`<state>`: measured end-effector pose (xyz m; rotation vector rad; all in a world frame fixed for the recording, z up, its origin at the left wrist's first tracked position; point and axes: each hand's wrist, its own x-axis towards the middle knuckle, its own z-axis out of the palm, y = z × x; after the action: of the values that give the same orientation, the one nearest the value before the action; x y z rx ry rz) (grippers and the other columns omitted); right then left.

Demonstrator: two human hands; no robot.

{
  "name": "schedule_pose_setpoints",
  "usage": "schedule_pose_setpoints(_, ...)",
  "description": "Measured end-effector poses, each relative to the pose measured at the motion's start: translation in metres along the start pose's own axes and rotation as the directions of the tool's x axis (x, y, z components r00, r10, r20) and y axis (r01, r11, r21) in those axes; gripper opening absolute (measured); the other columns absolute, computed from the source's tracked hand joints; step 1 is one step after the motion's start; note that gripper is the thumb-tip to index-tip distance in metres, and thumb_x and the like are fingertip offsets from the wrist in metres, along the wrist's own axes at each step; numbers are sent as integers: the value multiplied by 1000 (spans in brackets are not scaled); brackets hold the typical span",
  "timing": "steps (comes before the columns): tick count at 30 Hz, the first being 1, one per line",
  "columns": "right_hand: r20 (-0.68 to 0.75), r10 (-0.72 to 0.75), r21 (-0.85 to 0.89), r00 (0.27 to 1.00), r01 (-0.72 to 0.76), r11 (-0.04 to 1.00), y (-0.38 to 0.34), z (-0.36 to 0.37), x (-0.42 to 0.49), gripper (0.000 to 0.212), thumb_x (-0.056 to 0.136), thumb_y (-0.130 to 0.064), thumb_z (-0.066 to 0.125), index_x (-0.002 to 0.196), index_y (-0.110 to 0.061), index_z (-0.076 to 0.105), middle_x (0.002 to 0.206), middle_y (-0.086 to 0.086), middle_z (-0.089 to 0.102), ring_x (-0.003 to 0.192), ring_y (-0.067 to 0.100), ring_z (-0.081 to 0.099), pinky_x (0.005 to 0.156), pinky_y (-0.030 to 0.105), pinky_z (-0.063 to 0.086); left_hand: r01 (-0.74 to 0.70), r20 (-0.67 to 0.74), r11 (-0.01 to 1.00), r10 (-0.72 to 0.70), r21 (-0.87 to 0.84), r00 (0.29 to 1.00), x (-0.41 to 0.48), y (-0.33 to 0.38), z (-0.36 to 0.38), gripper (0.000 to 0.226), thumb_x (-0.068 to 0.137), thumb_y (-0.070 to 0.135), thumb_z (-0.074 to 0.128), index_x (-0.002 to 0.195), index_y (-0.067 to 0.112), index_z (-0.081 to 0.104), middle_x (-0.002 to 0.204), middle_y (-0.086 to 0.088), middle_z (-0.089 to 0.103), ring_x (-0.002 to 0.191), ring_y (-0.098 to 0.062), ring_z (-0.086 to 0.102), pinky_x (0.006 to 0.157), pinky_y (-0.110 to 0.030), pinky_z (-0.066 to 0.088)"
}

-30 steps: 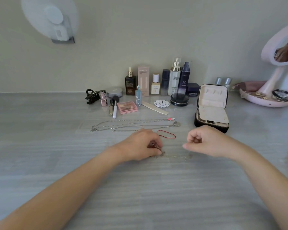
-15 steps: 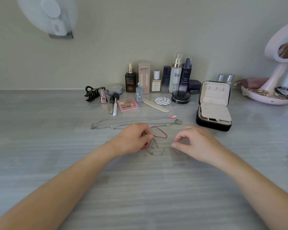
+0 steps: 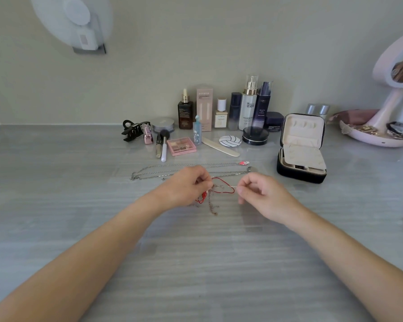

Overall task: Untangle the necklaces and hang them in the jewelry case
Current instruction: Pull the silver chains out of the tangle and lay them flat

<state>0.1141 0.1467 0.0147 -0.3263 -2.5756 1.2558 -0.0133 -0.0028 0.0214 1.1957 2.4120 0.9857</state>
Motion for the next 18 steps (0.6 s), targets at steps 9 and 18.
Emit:
schedule_pose_setpoints(9,-54,162,206,985,-148,967,-7,-8,0,19,83,-14,61,65,-19,63,47,-12,42,45,4,32,48,17,28,-9,58,995,3,98,998,0,0,4,14,88,18,56,99,18,65,85,2,59,76,-13,56,70,-23,44)
schedule_pose_setpoints(18,-108,156,317,982,-115,941,-14,-12,-4,15,81,-13,63,68,-18,66,75,8,60,39,1,35,54,25,28,31,-21,961,-26,276,999,-2,-4,0,29,81,8,48,99,21,66,92,2,58,87,-15,53,76,-23,42)
